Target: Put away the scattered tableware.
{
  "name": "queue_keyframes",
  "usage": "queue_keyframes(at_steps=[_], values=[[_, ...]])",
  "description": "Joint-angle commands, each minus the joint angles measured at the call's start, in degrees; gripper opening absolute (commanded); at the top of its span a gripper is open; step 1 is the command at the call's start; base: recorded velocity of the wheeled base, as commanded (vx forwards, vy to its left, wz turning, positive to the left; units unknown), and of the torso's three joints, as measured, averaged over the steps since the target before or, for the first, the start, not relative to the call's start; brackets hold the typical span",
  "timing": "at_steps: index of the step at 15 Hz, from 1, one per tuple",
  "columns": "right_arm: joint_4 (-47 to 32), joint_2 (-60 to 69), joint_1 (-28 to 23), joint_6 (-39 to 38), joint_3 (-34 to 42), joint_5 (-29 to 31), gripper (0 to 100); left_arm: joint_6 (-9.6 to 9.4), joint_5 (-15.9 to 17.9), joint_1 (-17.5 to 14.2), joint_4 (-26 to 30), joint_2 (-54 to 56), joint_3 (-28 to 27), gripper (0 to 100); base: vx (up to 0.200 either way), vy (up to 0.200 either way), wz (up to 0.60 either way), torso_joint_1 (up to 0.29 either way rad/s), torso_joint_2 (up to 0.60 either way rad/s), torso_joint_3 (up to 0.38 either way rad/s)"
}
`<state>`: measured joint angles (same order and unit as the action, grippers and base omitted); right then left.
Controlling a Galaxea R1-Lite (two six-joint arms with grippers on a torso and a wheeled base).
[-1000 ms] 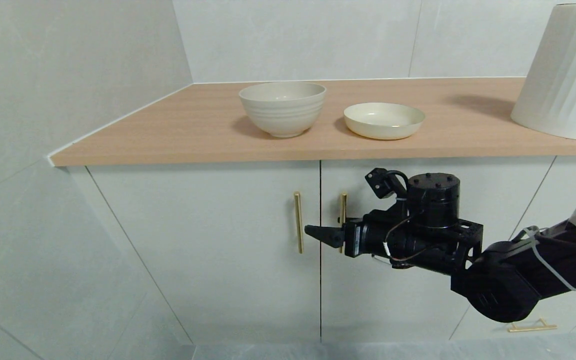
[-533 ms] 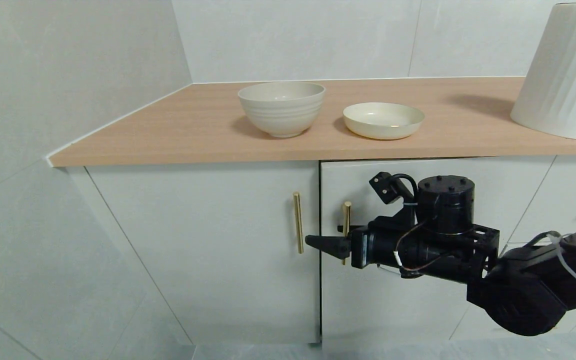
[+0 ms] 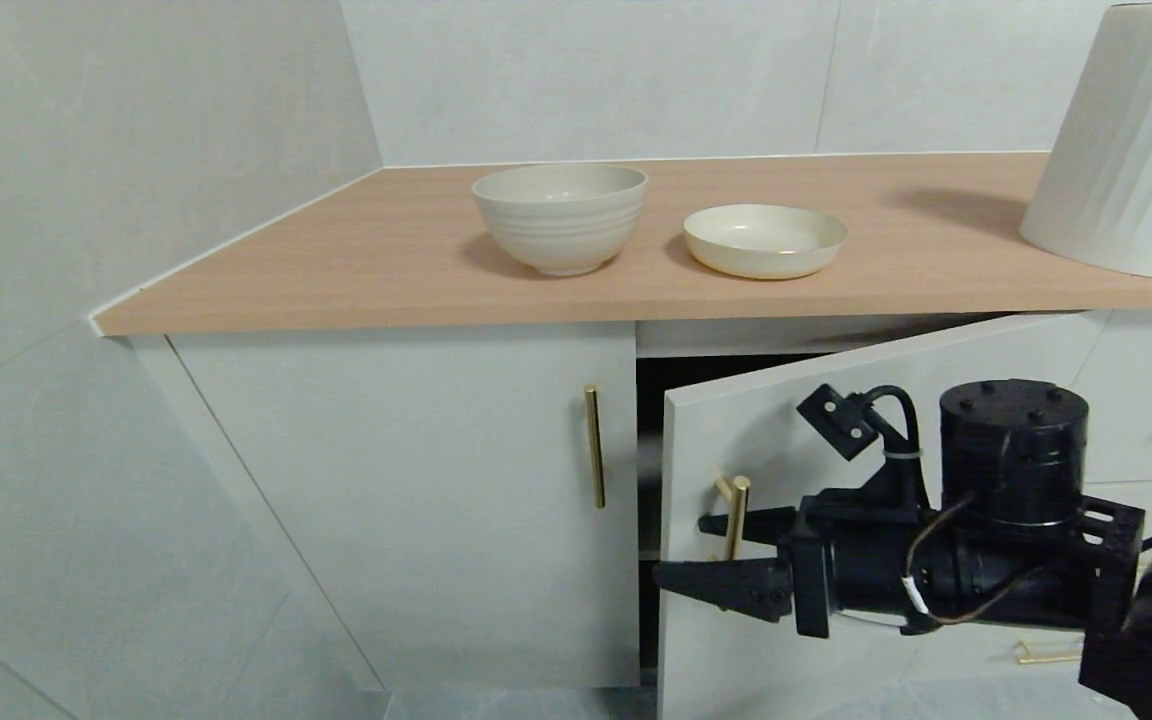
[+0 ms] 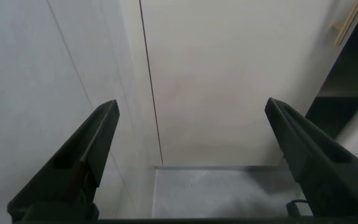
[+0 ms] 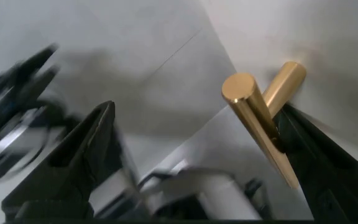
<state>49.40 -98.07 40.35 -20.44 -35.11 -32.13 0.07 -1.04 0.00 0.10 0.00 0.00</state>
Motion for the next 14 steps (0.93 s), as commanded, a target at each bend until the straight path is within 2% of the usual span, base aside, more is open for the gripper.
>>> queue_keyframes(at_steps=[1,4,5,7,8,9,10,11,12,14], values=[[0.44,5.7,0.52,-0.03,4.61,-0.91,100,0.01,-0.02,0.0,-0.01,0.0,0.0,100,0.0,0.0,0.0,0.0,0.0,0.0],[0.7,7.11,0.52,0.05,6.98,-1.0,100,-0.16,0.07,0.0,-0.01,0.0,0.0,100,0.0,0.0,0.0,0.0,0.0,0.0],[0.7,7.72,0.52,-0.03,7.25,-1.0,100,-0.86,0.07,0.0,-0.1,0.0,0.0,100,0.0,0.0,0.0,0.0,0.0,0.0],[0.7,7.9,0.52,-0.03,7.69,-1.0,100,-0.86,2.09,0.0,-0.01,0.0,-2.02,100,0.0,0.0,0.0,0.0,0.0,0.0],[0.7,7.81,0.52,-0.03,7.86,-1.0,100,-0.69,4.82,0.0,0.69,0.0,-4.57,100,0.0,0.0,0.0,0.0,0.0,0.0],[0.7,7.37,0.52,-0.03,7.95,-1.0,100,-0.69,12.29,0.26,3.59,-1.41,-8.17,100,0.0,0.0,0.0,0.0,0.0,0.0],[0.7,7.11,0.52,-0.03,7.95,-1.0,100,-0.69,18.26,0.35,6.05,-4.22,-11.6,100,0.0,0.0,0.0,0.0,0.0,0.0],[0.7,7.11,0.52,-0.03,7.95,-1.0,100,-0.69,22.31,0.35,7.46,-8.53,-15.21,100,0.0,0.0,0.0,0.0,0.0,0.0],[0.7,7.02,0.52,0.05,8.04,-1.0,100,-0.69,24.94,0.35,7.55,-14.41,-18.54,100,0.0,0.0,0.0,0.0,0.0,0.0],[0.79,7.02,0.52,0.05,8.04,-1.0,100,-0.69,26.96,0.44,7.37,-26.81,-25.84,100,0.0,0.0,0.0,0.0,0.0,0.0]])
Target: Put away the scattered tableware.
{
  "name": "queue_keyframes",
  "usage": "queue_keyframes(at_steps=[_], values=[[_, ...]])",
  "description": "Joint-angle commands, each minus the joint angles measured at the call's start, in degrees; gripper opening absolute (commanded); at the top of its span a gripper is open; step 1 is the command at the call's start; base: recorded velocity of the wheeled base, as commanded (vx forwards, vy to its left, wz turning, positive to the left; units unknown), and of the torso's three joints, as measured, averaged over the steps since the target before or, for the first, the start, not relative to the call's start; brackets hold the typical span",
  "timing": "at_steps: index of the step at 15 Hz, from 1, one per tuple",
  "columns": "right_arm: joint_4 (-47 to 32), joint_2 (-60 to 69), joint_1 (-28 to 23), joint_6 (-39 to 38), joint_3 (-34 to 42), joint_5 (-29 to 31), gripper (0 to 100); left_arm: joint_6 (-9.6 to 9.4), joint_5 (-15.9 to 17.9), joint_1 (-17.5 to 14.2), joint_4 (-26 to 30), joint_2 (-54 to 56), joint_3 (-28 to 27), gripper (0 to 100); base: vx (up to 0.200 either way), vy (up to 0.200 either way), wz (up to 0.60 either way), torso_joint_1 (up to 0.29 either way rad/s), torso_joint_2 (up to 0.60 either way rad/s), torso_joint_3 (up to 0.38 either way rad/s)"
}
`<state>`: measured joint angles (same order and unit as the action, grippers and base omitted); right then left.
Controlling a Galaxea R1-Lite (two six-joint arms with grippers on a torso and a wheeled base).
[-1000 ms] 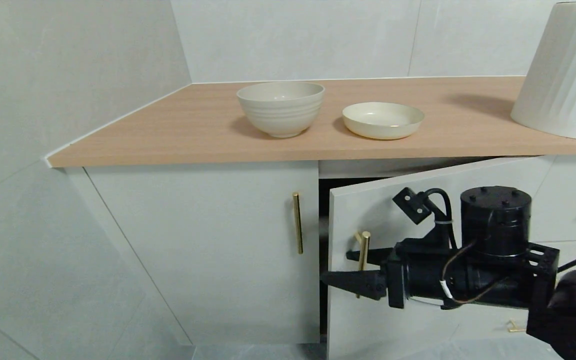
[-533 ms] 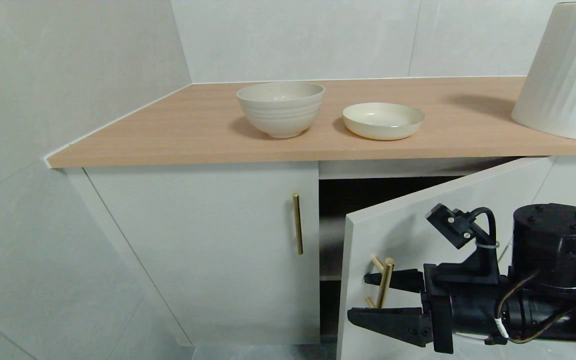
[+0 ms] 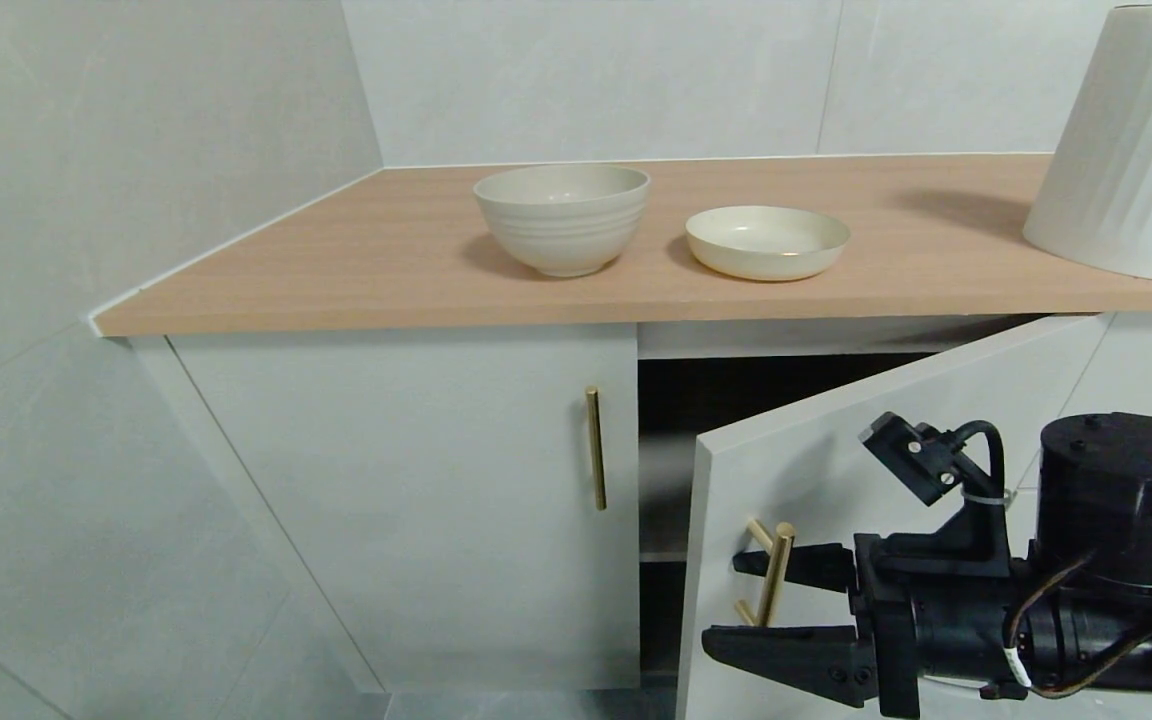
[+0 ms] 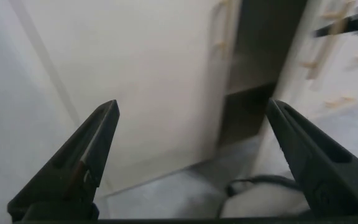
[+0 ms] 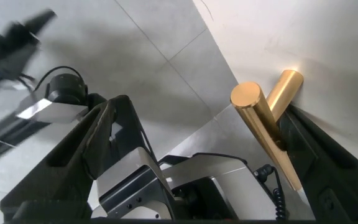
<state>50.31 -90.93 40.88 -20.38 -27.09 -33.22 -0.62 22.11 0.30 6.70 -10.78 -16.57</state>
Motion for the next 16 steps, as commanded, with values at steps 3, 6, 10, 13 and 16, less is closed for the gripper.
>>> queue_keyframes(at_steps=[3,6,10,13,16], values=[[-0.13,-0.04,-0.01,-0.01,0.02,0.08,100,0.09,5.57,2.24,0.41,-36.42,-21.93,100,0.0,0.0,0.0,0.0,0.0,0.0],[-0.13,-0.13,-0.01,-0.01,0.02,0.08,100,1.06,5.48,5.76,-5.91,-52.07,-25.62,100,0.0,0.0,0.0,0.0,0.0,0.0],[-0.13,-0.04,-0.01,0.08,0.02,0.08,100,7.13,5.22,10.07,-19.27,-62.61,-22.19,100,0.0,0.0,0.0,0.0,0.0,0.0],[-0.13,-0.74,0.17,0.17,0.28,0.08,100,11.78,5.13,14.9,-21.82,-64.81,-20.0,100,0.0,0.0,0.0,0.0,0.0,0.0],[-0.13,-0.92,0.43,0.17,0.37,0.08,100,18.11,5.13,20.53,-21.82,-66.22,-19.73,100,0.0,0.0,0.0,0.0,0.0,0.0]])
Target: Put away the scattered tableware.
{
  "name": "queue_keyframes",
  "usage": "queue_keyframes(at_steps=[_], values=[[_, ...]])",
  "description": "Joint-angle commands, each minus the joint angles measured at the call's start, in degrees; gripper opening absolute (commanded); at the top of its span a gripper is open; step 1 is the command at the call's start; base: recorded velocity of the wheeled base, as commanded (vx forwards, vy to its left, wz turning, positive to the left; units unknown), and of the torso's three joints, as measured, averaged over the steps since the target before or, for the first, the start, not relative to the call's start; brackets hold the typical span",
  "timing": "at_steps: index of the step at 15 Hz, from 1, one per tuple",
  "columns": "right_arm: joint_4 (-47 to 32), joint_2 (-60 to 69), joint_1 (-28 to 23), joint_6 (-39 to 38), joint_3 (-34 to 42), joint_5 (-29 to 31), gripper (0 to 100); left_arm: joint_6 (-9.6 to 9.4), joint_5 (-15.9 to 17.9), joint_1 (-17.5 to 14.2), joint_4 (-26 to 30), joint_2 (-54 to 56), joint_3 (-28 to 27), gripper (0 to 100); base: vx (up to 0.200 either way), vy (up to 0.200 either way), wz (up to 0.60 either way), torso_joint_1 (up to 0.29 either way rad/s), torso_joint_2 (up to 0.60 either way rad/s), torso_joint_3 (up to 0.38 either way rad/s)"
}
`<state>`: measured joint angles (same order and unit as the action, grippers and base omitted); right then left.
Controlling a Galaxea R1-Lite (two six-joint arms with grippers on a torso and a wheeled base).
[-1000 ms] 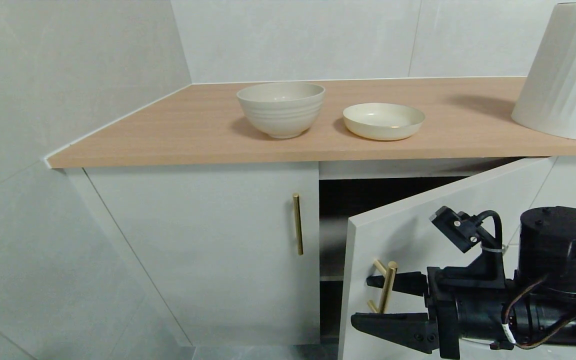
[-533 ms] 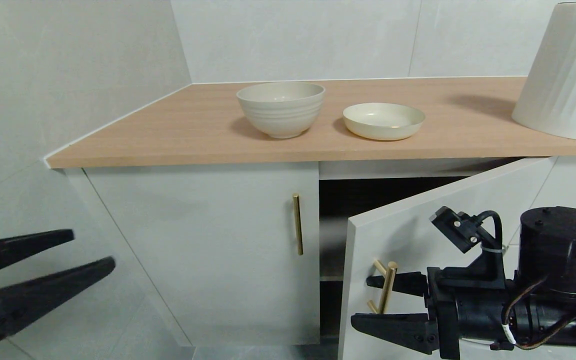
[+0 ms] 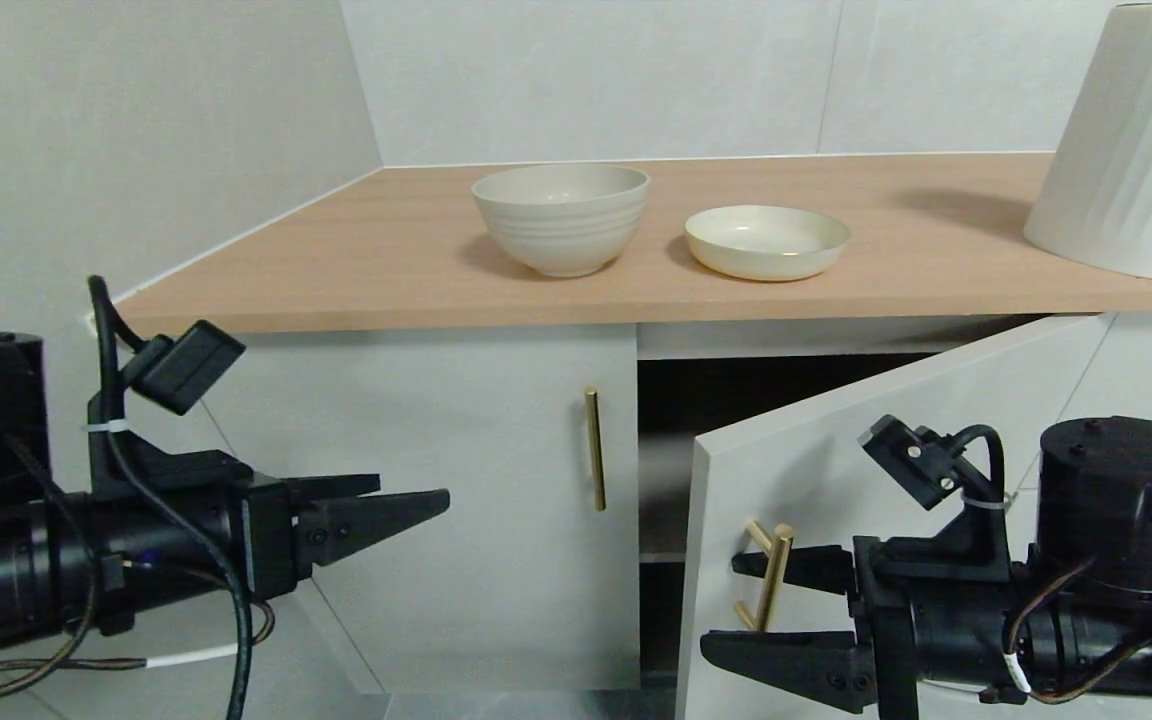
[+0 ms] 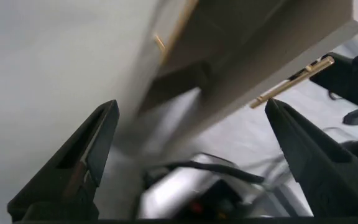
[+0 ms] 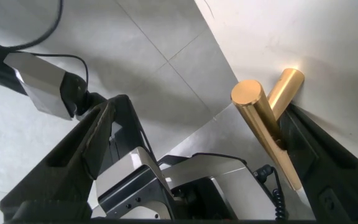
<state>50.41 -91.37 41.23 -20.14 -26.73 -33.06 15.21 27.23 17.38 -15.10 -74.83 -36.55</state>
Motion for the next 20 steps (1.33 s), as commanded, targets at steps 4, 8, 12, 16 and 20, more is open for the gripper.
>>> queue_keyframes(at_steps=[4,8,12,16,20], values=[[-0.22,-0.48,0.08,-0.08,0.02,-0.07,100,4.03,-0.08,5.64,-0.01,-5.24,0.51,100,0.0,0.0,0.0,0.0,0.0,0.0],[-0.22,-0.65,0.08,-0.08,0.1,-0.07,100,3.68,0.01,5.73,-2.21,-7.35,0.34,0,0.0,0.0,0.0,0.0,0.0,0.0],[-0.22,-0.3,0.08,-0.08,0.19,-0.07,100,3.95,0.1,9.95,-13.55,-14.56,-1.07,0,0.0,0.0,0.0,0.0,0.0,0.0],[-0.22,-0.21,0.08,0.01,0.54,-0.07,100,4.03,-0.08,15.58,-22.51,-23.0,-5.55,0,0.0,0.0,0.0,0.0,0.0,0.0],[-0.13,0.67,0.08,0.1,0.63,0.01,100,5.0,-0.43,19.88,-31.74,-31.43,-3.27,0,0.0,0.0,0.0,0.0,0.0,0.0]])
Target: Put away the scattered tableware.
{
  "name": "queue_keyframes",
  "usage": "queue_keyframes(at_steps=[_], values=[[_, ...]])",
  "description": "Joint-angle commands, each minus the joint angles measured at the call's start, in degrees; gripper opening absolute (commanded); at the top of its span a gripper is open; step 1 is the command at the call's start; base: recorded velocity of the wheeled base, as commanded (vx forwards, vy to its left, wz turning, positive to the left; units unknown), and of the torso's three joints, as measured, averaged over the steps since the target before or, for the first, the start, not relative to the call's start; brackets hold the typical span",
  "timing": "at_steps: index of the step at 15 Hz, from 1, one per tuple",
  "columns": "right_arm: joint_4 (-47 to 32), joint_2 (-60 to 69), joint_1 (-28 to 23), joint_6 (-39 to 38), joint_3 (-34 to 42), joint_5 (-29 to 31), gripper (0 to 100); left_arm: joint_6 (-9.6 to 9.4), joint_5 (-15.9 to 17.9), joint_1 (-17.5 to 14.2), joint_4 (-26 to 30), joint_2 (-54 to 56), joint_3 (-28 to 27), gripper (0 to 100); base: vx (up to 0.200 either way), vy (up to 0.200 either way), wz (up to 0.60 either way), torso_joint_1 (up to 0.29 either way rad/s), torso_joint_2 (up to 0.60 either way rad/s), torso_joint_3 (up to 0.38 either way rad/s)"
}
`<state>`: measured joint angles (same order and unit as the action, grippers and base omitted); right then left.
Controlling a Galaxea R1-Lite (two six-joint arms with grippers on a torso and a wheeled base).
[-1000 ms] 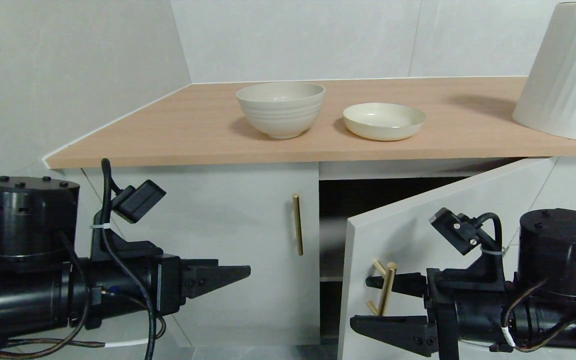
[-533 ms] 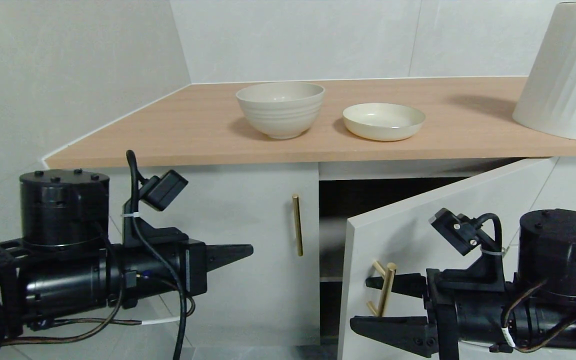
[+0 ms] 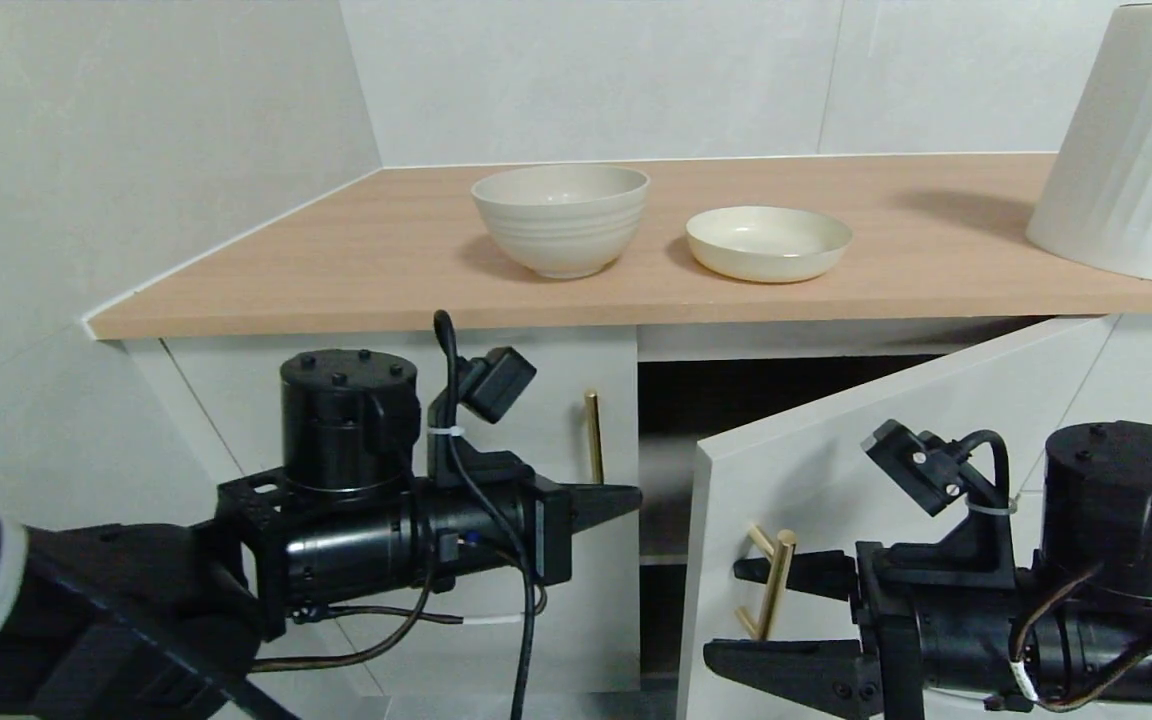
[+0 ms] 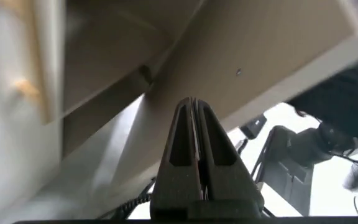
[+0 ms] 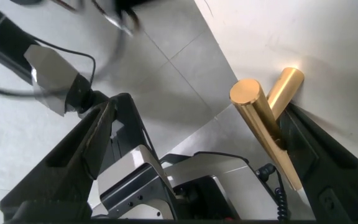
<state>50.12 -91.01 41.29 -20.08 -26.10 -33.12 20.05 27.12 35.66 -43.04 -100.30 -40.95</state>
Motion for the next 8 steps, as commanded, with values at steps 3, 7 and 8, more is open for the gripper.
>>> queue_keyframes(at_steps=[3,7,8], values=[[0.07,0.84,0.02,0.04,0.44,-0.01,100,-0.01,-6.73,1.61,-14.35,-11.93,0.87,0,0.0,0.0,0.0,0.0,0.0,0.0],[0.07,0.84,0.02,0.13,0.61,-0.01,100,-0.1,-8.05,2.75,-19.62,-14.22,0.61,0,0.0,0.0,0.0,0.0,0.0,0.0],[0.07,0.84,0.02,0.13,0.7,-0.01,100,-0.1,-8.23,3.19,-21.91,-15.36,0.61,0,0.0,0.0,0.0,0.0,0.0,0.0]])
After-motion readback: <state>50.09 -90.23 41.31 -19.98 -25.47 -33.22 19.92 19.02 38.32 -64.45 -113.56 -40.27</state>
